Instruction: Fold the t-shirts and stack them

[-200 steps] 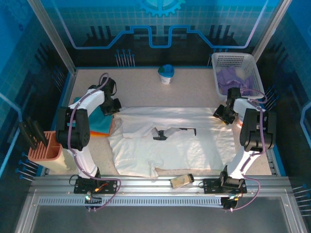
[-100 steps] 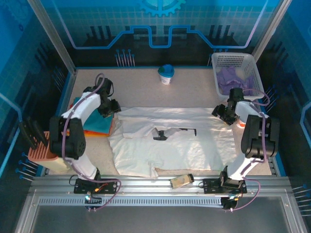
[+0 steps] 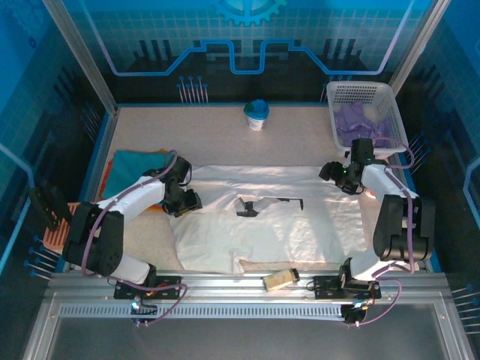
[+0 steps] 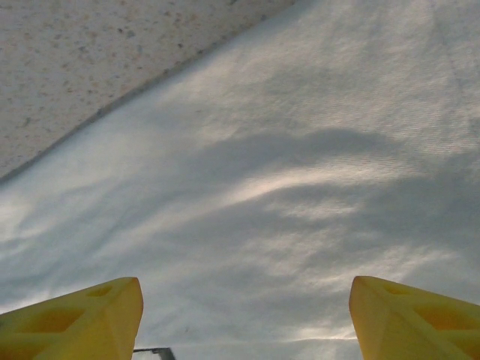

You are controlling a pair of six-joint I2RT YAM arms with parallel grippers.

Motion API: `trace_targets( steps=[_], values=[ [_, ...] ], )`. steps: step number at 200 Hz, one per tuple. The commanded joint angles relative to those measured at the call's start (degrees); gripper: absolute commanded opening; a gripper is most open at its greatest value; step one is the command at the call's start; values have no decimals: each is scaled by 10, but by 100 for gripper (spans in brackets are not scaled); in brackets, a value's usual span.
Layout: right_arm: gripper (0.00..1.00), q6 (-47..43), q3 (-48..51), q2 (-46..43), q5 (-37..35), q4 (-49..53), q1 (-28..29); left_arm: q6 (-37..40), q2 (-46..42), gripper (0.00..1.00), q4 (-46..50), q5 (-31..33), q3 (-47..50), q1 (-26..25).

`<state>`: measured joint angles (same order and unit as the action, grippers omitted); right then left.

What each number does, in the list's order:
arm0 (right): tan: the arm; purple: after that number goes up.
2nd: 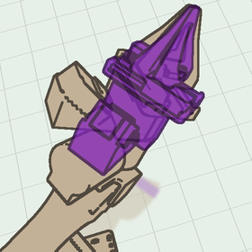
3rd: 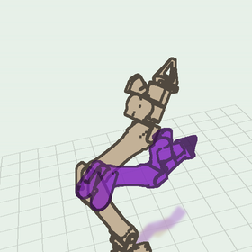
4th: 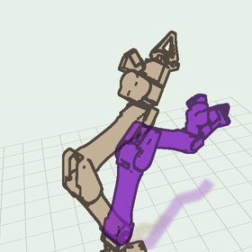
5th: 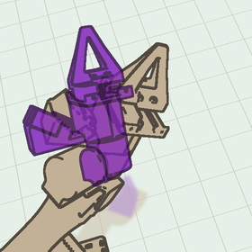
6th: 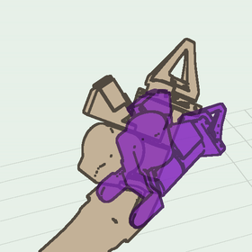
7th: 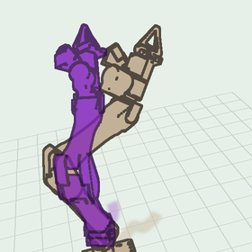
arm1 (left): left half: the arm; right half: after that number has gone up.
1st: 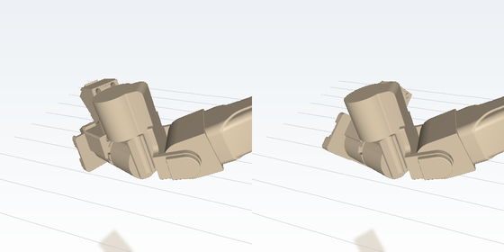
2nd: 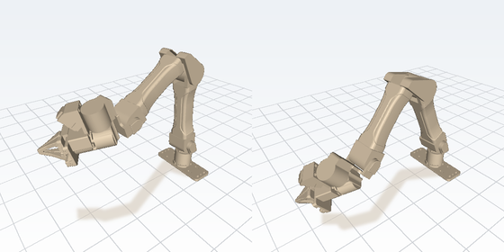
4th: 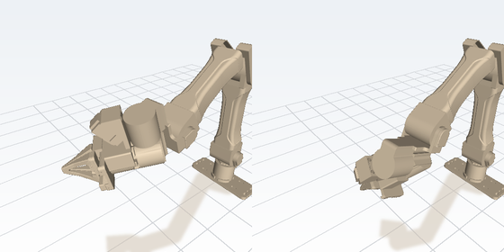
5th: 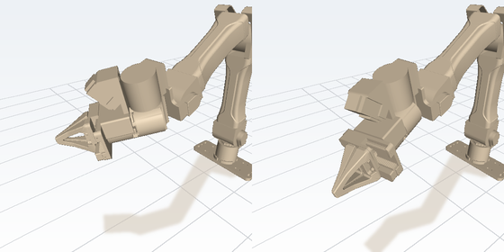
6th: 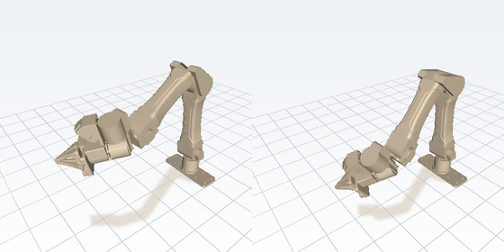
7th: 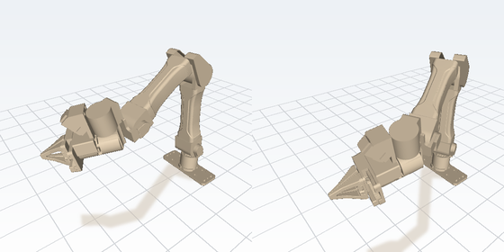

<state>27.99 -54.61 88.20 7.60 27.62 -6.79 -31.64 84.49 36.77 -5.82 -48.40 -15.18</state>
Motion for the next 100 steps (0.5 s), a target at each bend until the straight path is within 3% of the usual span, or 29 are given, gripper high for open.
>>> trace_targets(
  steps=[1, 56, 100],
  values=[
    [74, -6, 12, -25, 13, 9, 7, -11, 12, 41, -42, 12, 7, -4],
    [73, -7, 23, -29, 9, 12, 10, -6, 49, 30, -65, 6, -11, -4],
    [72, -5, 21, -21, 10, 7, 10, -7, 49, 12, -57, 2, -4, -6]
  ],
)
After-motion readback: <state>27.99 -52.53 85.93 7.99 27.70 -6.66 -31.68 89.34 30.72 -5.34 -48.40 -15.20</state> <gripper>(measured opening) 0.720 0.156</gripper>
